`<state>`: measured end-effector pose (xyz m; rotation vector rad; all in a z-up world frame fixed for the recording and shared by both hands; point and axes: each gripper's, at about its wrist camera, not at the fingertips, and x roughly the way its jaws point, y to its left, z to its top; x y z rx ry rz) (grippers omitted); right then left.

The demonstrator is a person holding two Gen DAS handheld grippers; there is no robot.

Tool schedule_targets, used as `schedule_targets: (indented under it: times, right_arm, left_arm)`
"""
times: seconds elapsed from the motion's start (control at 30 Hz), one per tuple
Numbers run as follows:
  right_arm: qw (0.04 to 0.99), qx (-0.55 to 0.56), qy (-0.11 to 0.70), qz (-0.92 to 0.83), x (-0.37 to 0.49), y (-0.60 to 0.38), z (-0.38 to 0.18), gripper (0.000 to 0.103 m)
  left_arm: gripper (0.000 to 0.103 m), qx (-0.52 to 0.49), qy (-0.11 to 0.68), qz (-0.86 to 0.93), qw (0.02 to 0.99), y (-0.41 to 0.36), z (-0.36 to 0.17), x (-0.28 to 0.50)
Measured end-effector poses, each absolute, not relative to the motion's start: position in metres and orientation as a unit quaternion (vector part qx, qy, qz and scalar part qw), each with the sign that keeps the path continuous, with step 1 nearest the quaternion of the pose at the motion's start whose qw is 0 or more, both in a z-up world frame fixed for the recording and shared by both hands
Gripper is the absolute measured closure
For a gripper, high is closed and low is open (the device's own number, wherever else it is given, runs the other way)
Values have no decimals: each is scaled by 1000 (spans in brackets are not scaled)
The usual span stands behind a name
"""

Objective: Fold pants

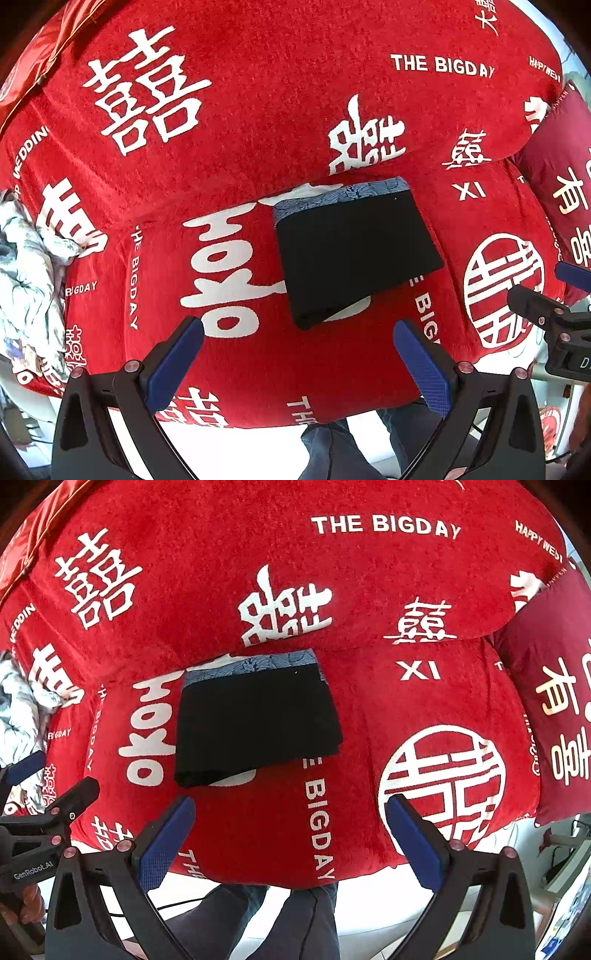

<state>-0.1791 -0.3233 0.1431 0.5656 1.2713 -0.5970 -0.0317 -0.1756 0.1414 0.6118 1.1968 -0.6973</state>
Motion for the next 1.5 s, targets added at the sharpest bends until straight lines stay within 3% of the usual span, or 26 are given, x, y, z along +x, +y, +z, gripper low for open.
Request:
schedule_targets:
  times: [0.77, 1.5]
  right_arm:
    - [723, 253, 588, -259, -162, -337, 141, 0]
    - [688, 250, 642, -227, -166, -336, 94, 0]
  left_arm:
    - [0, 251, 566, -293, 729, -171, 131, -17]
    - [0, 253, 614, -256, 702, -166, 77, -30]
